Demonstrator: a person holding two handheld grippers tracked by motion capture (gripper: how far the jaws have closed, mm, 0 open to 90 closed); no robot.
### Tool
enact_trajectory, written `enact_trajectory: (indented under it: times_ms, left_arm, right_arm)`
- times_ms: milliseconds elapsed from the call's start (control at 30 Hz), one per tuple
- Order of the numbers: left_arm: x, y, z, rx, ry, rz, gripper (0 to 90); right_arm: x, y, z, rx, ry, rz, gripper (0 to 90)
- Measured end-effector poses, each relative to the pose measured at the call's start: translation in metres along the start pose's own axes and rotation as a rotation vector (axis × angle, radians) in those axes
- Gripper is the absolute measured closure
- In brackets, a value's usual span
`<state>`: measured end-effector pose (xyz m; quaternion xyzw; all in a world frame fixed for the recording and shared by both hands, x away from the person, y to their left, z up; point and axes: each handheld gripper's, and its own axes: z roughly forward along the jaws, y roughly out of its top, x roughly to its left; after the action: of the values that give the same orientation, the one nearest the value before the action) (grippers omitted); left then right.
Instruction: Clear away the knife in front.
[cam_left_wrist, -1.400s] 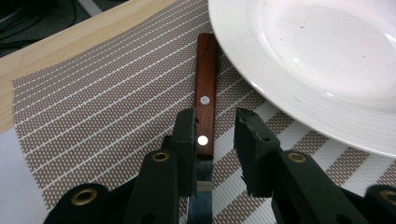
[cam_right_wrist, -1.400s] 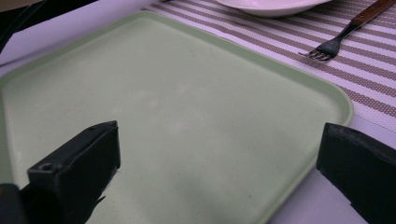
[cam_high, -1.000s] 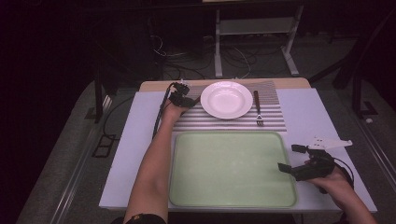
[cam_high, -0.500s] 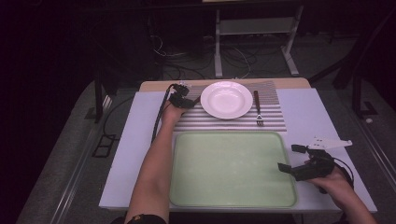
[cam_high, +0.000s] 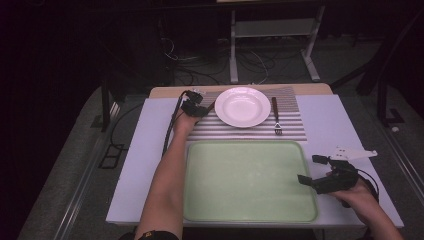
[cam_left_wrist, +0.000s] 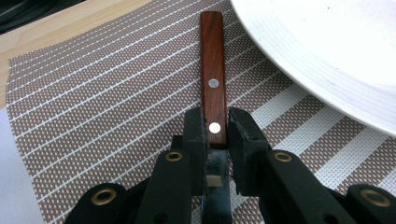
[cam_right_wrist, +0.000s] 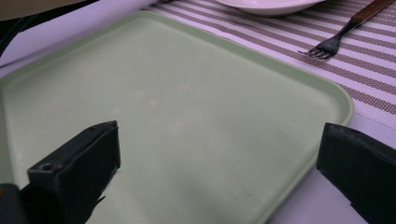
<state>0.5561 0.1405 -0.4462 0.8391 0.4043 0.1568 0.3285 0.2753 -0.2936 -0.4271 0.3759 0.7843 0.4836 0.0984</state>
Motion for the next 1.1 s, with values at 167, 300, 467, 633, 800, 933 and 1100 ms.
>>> enact_trajectory:
  times_ms: [167,300,467,633,800,933,1100]
  left_arm:
    - [0.002,0.0,-0.002,-0.003,-0.018,-0.023,77.1]
    - [0.002,0.003,-0.009,-0.019,-0.015,-0.018,77.1]
    - [0.007,0.005,-0.021,-0.007,-0.012,-0.032,77.1]
    - [0.011,0.003,-0.035,0.002,-0.006,-0.044,77.1]
    - [0.012,-0.002,-0.051,-0.014,-0.01,-0.058,77.1]
    - [0.011,-0.004,-0.059,-0.017,-0.015,-0.067,77.1]
    - [0.007,-0.009,-0.075,-0.04,-0.04,-0.08,77.0]
  right_arm:
    - [0.0,0.0,-0.001,-0.002,0.0,0.003,0.0]
    - [-0.001,0.0,-0.001,-0.004,-0.001,0.004,0.0]
    - [0.0,0.0,-0.001,-0.003,-0.001,0.003,0.0]
    - [0.0,0.0,0.0,-0.003,-0.001,0.0,0.0]
    - [0.001,0.0,0.0,-0.004,-0.001,-0.002,0.0]
    - [0.001,0.0,0.0,-0.003,0.002,-0.003,0.0]
    - [0.002,0.0,0.0,-0.003,0.001,-0.004,0.0]
